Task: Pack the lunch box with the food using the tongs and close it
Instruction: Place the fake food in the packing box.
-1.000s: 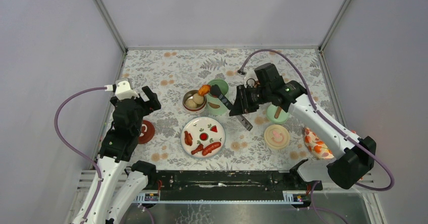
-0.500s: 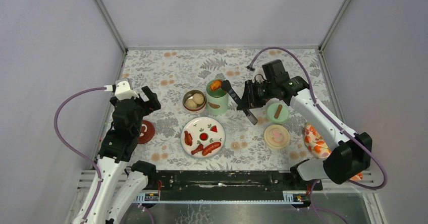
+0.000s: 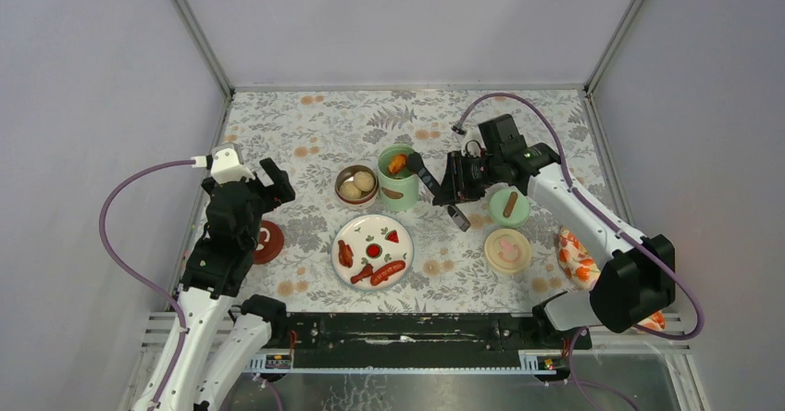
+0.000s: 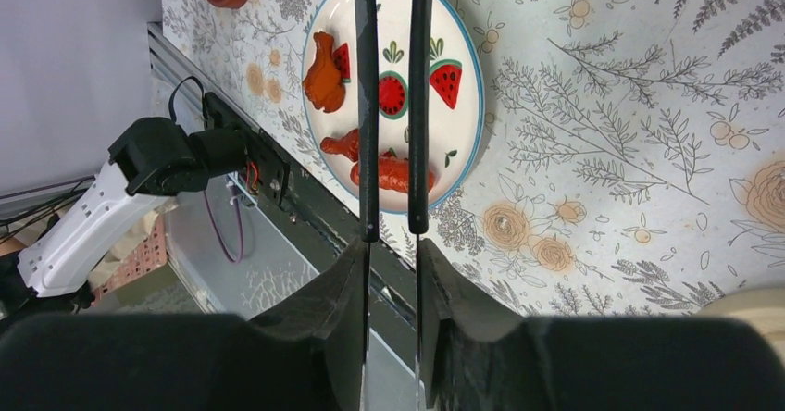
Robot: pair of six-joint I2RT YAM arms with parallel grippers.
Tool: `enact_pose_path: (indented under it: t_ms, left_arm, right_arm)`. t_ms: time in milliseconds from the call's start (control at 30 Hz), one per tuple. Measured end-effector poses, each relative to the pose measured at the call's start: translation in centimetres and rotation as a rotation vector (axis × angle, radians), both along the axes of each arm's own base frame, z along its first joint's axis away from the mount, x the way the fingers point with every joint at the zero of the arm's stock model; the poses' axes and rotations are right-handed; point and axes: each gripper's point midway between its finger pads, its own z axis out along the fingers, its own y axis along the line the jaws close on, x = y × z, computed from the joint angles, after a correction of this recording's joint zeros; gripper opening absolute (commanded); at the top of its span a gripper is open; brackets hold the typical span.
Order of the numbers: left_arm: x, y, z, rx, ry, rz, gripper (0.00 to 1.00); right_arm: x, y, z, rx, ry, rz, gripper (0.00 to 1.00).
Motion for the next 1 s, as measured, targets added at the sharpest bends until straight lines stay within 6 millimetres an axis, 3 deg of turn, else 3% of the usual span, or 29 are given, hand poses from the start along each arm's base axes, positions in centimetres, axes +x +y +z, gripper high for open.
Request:
enact_pose_path:
  t_ms: [133,533,1000]
  left_arm:
    - [0.0,0.0,0.0,0.0,0.0,0.0,0.98]
    - [0.0,0.0,0.0,0.0,0.0,0.0,0.98]
    - [0.1,0.0,-0.1,0.001,0.006,0.0,0.99]
  right_arm:
    - [0.3,0.0,0.1,0.008,-0.002,-0.014,0.38]
    - [0.8,-0.2,0.5,0.027,-0.015,-0.034,0.37]
    - [-1.3,-0.5,3.7,0.089,-0.067,-0.001,0.37]
